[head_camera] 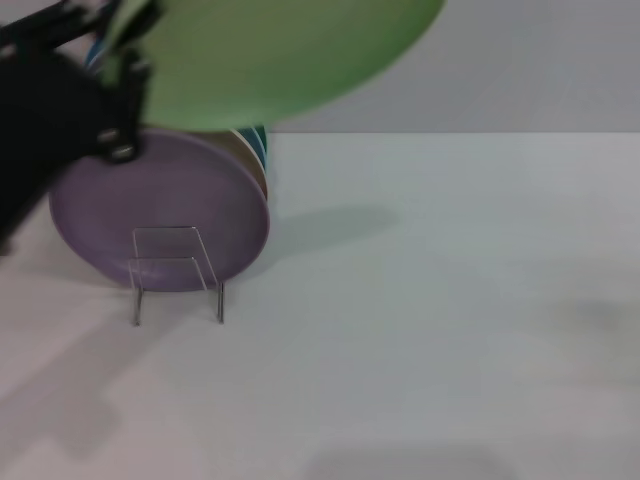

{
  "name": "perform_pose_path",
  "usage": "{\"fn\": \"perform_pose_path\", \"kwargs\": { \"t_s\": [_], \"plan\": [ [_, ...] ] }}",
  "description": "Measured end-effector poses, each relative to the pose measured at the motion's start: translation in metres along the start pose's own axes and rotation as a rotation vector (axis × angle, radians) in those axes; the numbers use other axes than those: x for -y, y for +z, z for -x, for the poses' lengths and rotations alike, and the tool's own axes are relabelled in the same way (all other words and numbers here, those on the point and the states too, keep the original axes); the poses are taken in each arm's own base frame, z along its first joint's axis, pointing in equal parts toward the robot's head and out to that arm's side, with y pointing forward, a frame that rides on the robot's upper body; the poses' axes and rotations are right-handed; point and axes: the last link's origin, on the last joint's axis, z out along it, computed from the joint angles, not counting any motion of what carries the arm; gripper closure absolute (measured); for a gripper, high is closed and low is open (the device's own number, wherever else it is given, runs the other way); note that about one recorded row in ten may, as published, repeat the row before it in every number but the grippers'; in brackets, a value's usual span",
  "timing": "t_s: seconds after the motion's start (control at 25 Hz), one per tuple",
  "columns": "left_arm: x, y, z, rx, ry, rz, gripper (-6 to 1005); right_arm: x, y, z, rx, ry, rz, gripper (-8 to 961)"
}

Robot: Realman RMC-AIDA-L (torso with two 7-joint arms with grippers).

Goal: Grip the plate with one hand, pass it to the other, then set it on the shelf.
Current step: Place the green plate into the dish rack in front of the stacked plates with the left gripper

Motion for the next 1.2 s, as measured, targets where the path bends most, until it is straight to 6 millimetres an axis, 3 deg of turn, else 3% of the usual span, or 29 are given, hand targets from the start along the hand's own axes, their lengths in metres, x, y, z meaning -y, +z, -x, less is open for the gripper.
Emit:
{"fn": "perform_pose_path", "kwargs": {
  "t_s": [0.12,0.28,1.2],
  "plan": [
    [0.02,-0.023,0.009,-0.007,-0.035,0.054,918,-0.001,0.001,-0.001,-0.006,0.002,0.004,358],
    [0.029,-0.04,0.015,0.028,-0.013,0.094,919,-0.003,0.001,-0.003,-0.008,0.009,0.014,358],
    [0.032,-0.077,0.024,0.198,0.045,0.141,915,-0.012,0.008,-0.012,-0.027,0.038,0.062,358]
  ]
}}
